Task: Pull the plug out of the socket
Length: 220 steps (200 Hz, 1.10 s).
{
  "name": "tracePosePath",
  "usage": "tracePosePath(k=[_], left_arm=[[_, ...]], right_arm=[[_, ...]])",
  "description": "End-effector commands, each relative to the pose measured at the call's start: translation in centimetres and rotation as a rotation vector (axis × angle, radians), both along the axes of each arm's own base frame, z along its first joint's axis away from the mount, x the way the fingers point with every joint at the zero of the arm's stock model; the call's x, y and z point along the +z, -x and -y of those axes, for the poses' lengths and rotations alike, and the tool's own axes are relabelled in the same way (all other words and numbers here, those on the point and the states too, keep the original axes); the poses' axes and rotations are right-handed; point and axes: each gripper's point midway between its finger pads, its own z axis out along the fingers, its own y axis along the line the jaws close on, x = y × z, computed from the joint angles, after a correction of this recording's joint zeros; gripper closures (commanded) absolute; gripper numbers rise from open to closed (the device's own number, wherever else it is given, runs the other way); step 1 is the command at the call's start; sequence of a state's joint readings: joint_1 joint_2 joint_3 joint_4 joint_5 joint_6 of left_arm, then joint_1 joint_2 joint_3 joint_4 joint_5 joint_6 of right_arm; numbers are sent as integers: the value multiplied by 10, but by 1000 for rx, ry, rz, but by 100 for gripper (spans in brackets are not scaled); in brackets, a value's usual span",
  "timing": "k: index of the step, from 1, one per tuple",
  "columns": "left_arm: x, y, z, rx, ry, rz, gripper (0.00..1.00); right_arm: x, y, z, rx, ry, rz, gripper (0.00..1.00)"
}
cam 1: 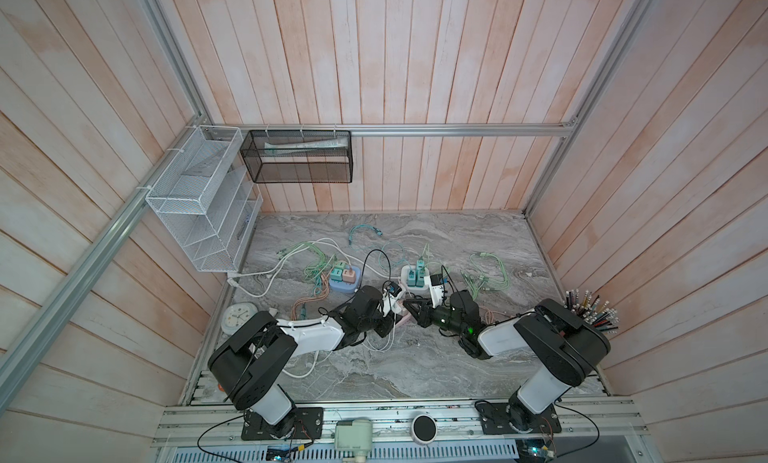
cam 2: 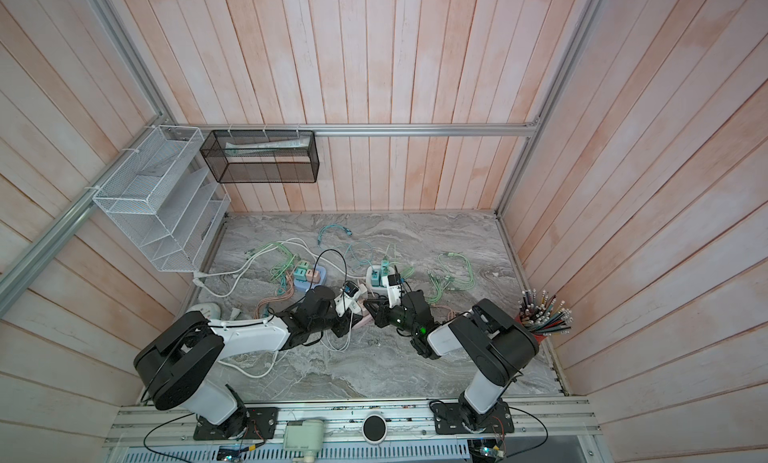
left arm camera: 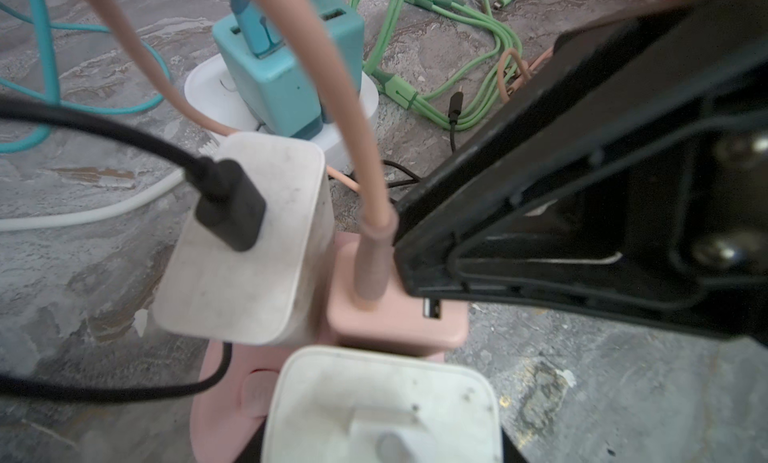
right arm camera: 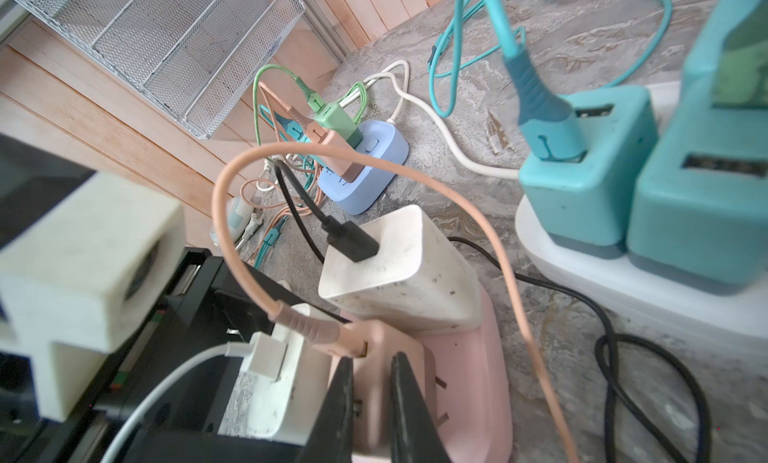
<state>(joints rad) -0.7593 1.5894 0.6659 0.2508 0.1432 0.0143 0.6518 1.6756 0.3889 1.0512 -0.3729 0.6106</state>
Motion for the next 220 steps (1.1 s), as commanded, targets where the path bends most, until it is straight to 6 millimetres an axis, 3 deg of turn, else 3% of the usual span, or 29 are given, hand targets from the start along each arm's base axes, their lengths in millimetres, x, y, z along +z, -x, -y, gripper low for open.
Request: tracePosePath(k=[1,36,87,171,195,220], left_arm=[[87,-23,29,-22,227,192,100],[97,-19,29,-38,290,176,100],[77,-14,45,-89,78,257,100],[103,-25,30,-57,258,181,100],[98,-27,28,-47,224,168,100],[89,-12,40,-81,140,211,100]], right_arm=[[-102,56,30,45,253,-346,86],[-102,56,30,43,253,-349,86],[-106,56,31,41,265,-351,86],[-107,57,36,28,275,-353,86],[-107,56,36,27,275,-354,86],[-108,56,37,25,275,-355,86]])
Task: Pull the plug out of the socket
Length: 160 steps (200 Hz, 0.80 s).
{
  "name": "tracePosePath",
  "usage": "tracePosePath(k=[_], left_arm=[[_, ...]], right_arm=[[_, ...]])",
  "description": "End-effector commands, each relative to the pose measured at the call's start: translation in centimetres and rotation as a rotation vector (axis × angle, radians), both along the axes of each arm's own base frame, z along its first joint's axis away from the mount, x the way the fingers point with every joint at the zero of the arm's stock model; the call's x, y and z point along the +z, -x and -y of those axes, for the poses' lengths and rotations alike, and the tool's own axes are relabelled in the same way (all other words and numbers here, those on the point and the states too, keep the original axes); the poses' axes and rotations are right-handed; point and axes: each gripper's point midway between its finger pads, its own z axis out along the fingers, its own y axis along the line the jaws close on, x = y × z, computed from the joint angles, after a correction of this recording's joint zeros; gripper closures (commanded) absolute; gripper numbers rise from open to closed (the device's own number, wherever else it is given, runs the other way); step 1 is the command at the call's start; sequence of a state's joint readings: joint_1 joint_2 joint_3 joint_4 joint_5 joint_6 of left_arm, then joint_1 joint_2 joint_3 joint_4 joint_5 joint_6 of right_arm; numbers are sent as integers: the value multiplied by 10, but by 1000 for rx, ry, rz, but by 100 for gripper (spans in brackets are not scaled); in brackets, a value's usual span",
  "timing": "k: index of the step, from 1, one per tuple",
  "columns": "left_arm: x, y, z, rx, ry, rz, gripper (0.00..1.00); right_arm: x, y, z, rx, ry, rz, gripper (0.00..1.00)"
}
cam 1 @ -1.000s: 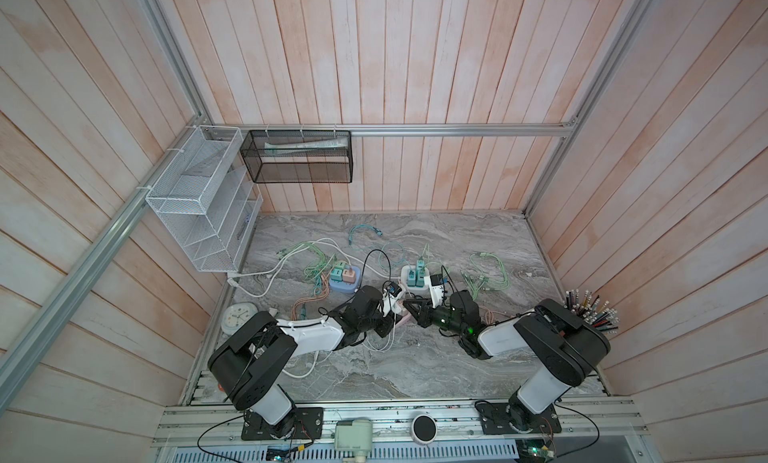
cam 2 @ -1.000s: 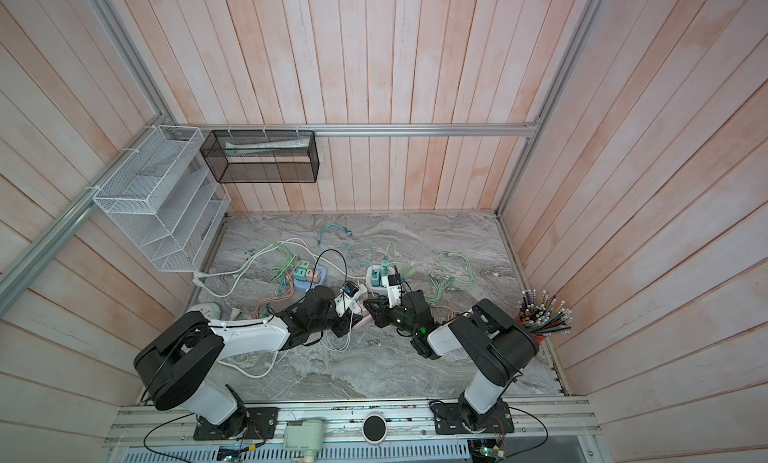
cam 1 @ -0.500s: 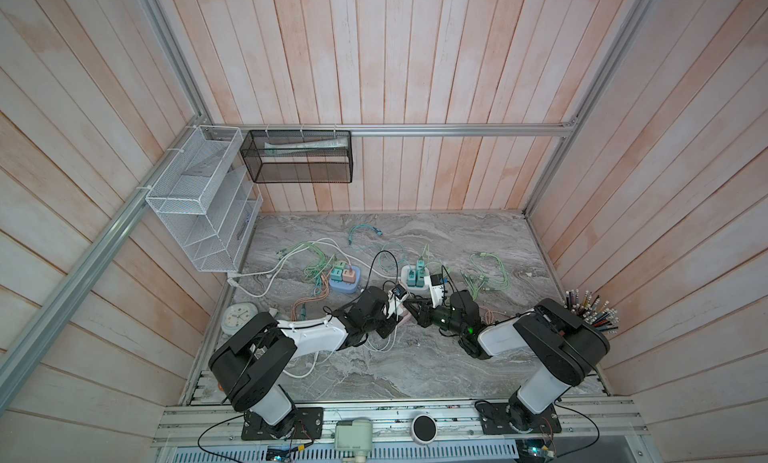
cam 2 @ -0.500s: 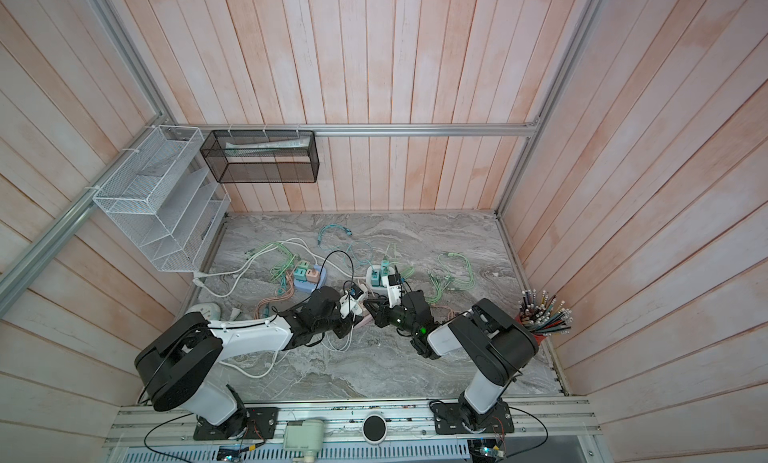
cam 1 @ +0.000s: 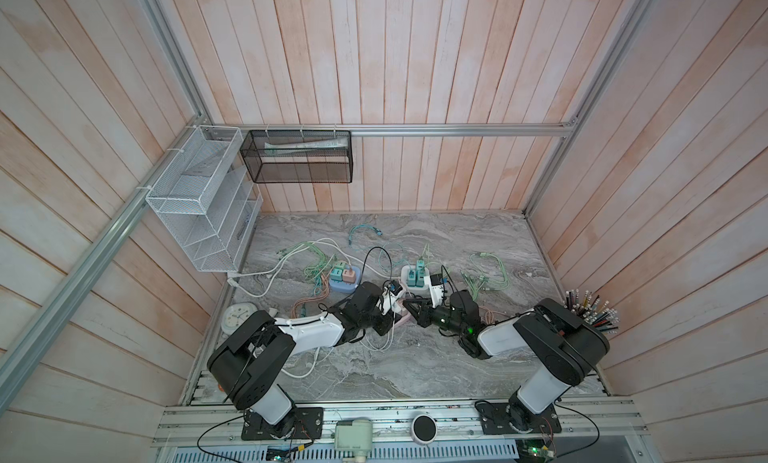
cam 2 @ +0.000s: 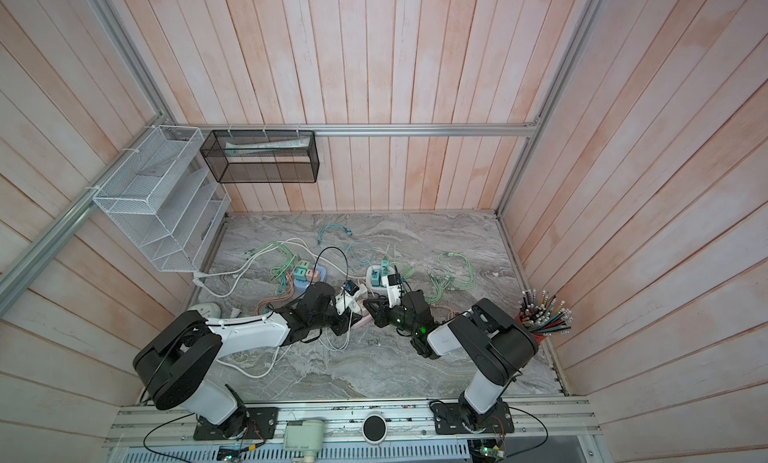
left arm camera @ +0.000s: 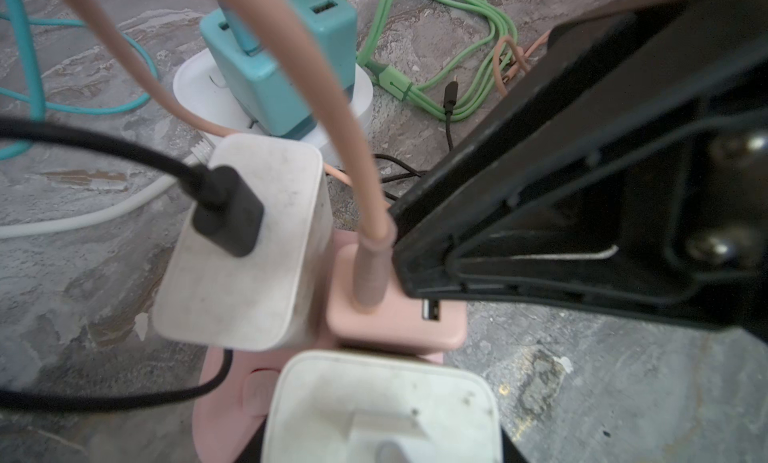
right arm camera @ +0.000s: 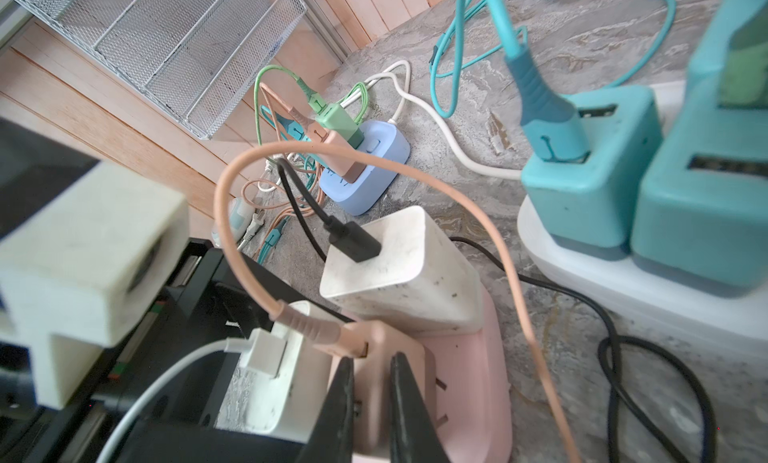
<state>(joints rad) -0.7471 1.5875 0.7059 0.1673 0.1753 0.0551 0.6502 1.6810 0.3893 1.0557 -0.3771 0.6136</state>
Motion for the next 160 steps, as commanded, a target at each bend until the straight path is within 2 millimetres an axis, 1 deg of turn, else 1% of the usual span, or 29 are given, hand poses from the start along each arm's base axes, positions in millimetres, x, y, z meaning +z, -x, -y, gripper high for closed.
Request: tracePosePath(k=[1,22,36,59,85,105,139,160], left_arm=[[87,-13,41,-47,169,227,100],[77,-11,45,-49,120,224,100],[77,-13,44,-42,121,238,100],[90,-22,39,9,147,271,100],[110,-27,31,17,267,232,100],[115,-26,26,17,299,227,100],[112,-19,26,1,276,213,100],[99,-16,25,-1,231,201,100]], right_arm=[[-107,56,37,25,278,-351,87],[-108,56,38,24,281,-352,87],[-108,56,39,21,285,-354,87],[-108,57,41,13,289,-355,87],[-108,56,42,11,290,-354,87],[-109,56,43,9,291,-353,87],[-110,57,44,8,296,-359,87],[-110,56,44,8,297,-358,87]])
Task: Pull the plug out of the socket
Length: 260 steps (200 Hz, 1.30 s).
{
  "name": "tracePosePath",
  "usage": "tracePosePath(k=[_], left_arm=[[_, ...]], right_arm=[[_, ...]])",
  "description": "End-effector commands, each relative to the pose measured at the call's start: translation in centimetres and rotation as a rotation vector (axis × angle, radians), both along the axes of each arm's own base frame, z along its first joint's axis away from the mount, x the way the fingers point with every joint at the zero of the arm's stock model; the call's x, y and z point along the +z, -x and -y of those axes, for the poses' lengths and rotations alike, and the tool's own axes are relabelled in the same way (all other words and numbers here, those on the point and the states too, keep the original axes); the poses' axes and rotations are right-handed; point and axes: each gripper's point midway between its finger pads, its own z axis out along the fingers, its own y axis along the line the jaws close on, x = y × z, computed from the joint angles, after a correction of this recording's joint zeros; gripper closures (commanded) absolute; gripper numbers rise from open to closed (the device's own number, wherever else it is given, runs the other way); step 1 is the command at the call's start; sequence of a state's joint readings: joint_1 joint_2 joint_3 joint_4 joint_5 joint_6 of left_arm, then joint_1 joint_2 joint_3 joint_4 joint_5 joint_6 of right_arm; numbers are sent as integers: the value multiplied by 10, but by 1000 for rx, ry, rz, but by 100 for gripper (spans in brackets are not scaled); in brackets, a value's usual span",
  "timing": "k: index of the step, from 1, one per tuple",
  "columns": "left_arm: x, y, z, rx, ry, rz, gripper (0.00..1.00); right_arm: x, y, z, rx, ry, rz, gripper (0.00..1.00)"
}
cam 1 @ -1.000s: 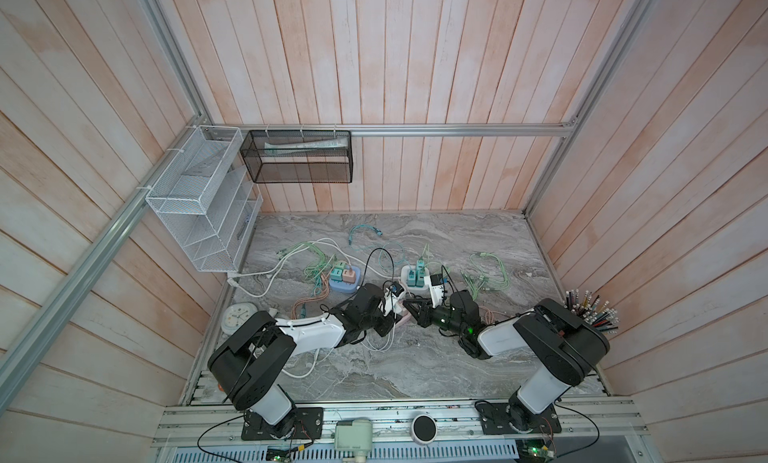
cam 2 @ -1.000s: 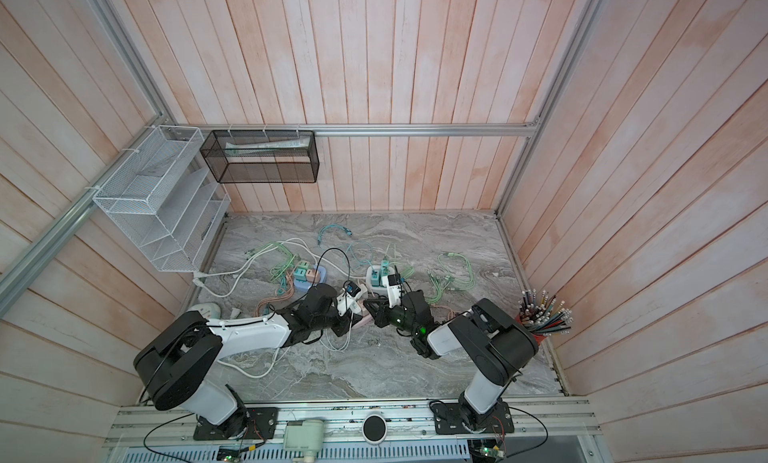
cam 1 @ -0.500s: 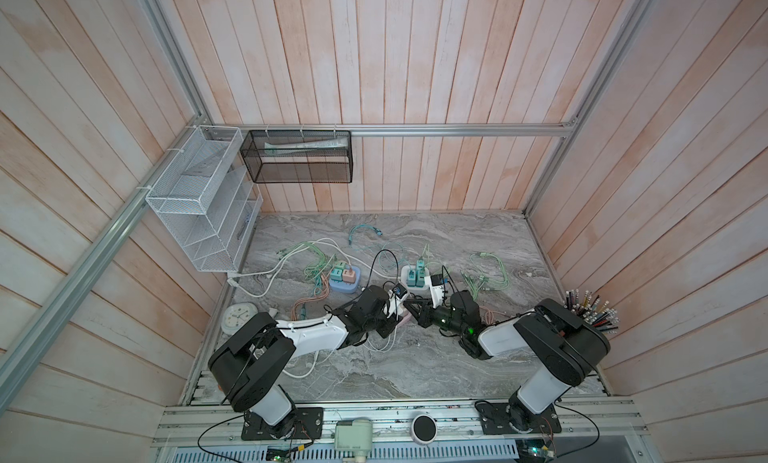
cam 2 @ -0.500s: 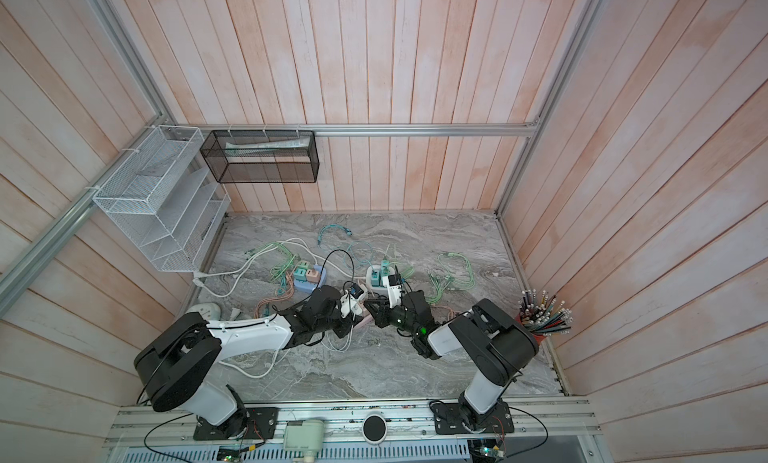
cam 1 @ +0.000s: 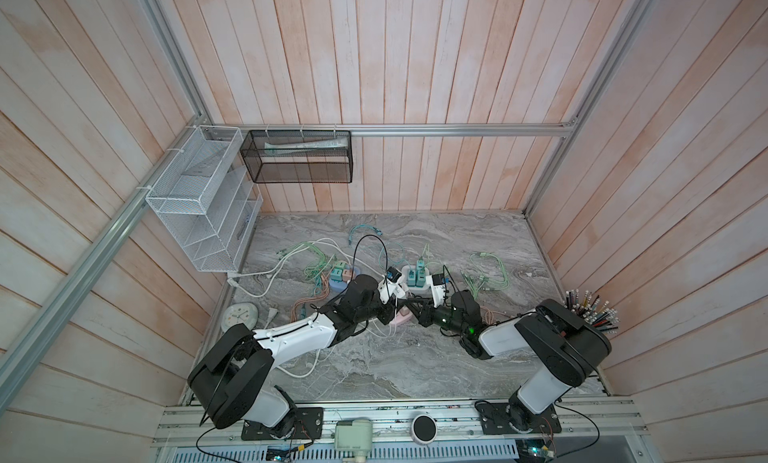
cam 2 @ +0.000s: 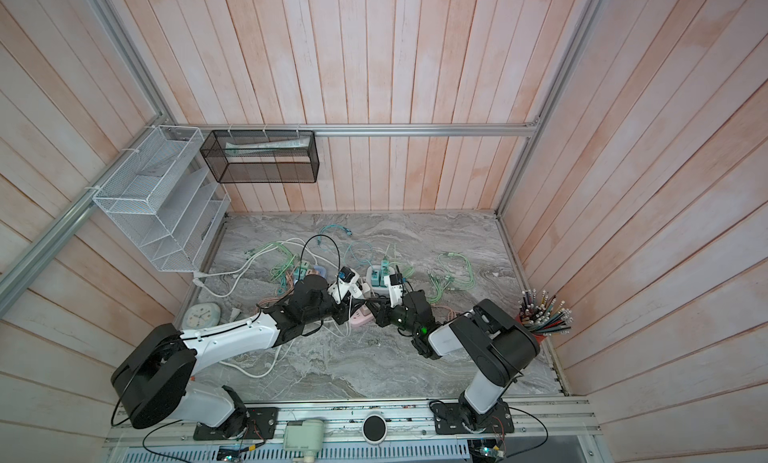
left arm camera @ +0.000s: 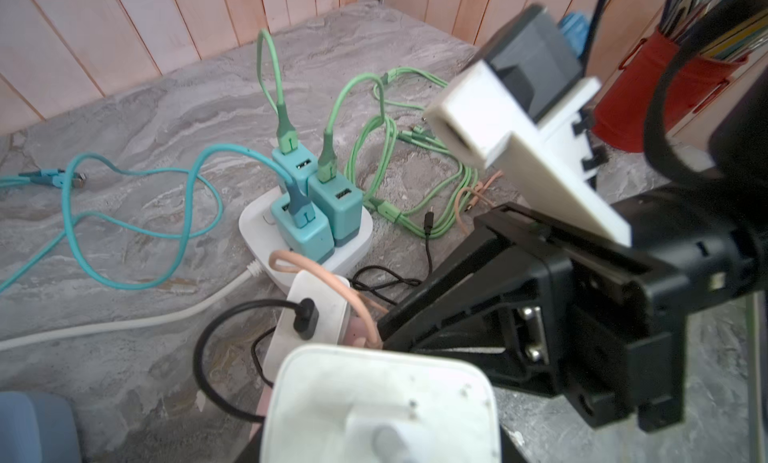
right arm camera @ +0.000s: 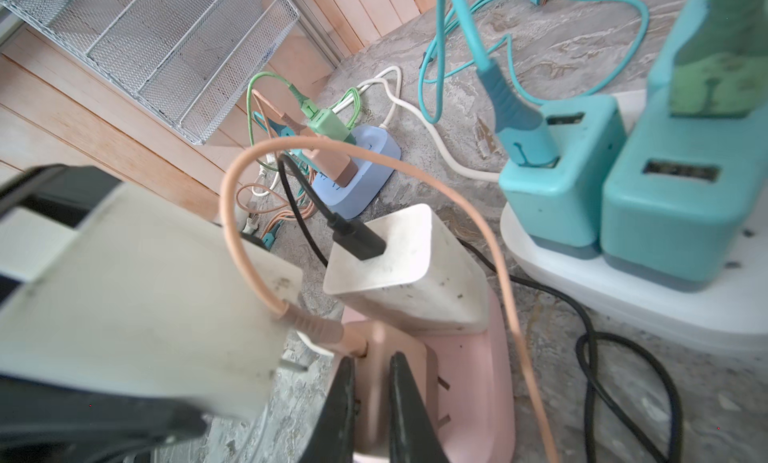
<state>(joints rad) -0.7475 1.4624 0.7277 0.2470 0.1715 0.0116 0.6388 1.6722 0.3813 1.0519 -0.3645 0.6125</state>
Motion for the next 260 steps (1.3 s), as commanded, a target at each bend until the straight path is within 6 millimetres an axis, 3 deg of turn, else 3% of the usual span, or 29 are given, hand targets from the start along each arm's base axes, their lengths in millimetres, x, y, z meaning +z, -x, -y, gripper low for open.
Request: tracePosePath(k=[1,56,102,154,212,260], left_arm=[[23,-3,12,-27,53,64,100],[6,8,-2,-13,18,38,100],[-16,17,-28,42,-14,-22,100],[-19,24,-55,119,32,-43,100],[-34,17,-81,235,46,-110,100],[-52,17,-88,265,37,-166,100]], right_arm=[[-109,59,38,29,288,-362,87],[-109,56,43,5,297,-363,87],[-106,51,45,-5,296,-353,87],[-105,48,42,0,295,-350,87],[-100,46,38,5,279,-341,87],[-98,45,37,7,273,-336,87]])
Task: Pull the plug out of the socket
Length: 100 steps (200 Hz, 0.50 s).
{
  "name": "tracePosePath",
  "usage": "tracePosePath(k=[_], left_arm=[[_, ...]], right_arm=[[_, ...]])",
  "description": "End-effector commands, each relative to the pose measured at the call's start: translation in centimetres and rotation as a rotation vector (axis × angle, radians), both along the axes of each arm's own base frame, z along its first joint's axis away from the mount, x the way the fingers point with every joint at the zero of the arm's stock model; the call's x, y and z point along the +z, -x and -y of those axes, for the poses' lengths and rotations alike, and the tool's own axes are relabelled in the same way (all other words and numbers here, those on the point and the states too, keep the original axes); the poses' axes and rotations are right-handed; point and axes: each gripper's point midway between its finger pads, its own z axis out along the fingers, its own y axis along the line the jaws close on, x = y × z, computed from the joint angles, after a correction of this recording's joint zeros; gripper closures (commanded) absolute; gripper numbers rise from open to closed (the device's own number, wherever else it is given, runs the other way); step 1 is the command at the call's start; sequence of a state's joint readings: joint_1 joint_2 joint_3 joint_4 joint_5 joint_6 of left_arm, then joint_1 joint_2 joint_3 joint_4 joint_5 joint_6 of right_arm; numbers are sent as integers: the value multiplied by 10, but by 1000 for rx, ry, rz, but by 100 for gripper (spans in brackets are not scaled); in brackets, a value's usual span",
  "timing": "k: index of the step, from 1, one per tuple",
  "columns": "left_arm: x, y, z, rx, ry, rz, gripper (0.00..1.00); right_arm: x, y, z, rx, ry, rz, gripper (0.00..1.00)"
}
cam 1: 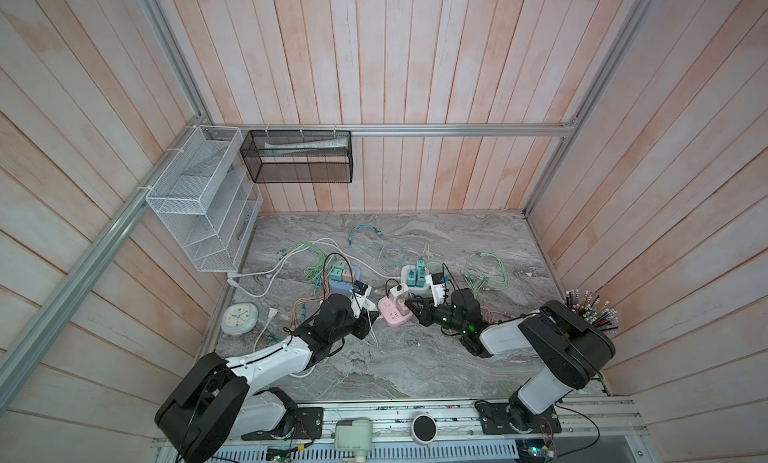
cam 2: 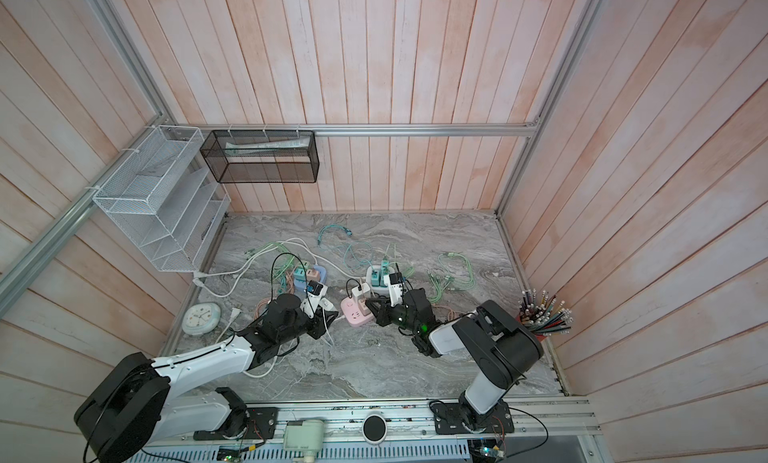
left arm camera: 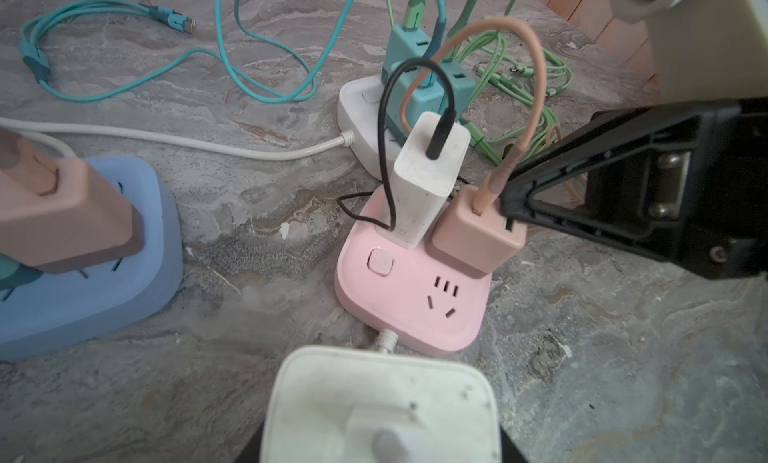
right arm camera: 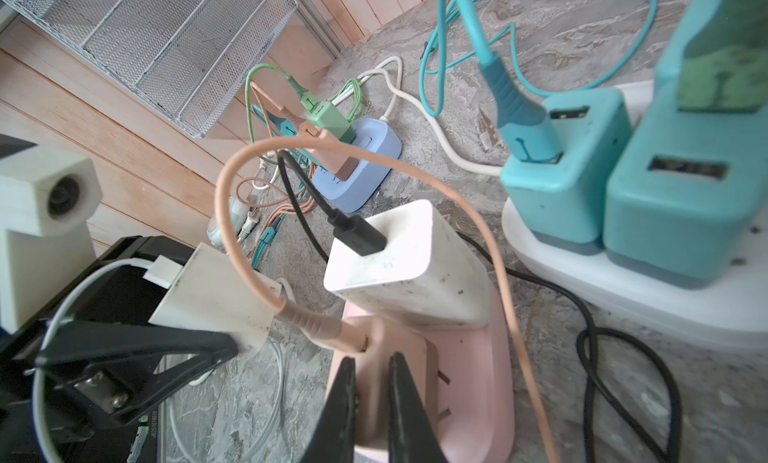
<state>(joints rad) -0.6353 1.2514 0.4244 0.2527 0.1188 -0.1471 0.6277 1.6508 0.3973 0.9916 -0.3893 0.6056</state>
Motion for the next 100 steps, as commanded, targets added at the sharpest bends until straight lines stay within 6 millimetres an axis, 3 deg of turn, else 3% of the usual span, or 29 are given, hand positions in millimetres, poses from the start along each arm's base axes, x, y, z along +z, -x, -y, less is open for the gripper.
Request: tracePosePath(k=[1,100], left_arm=[[-1,-5,0,31,22,-10,100],[-6,-30,-7,122,22,-23,100]], right_arm=[[-99,46,37,-6,265,-316,87],[-100,47,38,-9,266,-323,87]])
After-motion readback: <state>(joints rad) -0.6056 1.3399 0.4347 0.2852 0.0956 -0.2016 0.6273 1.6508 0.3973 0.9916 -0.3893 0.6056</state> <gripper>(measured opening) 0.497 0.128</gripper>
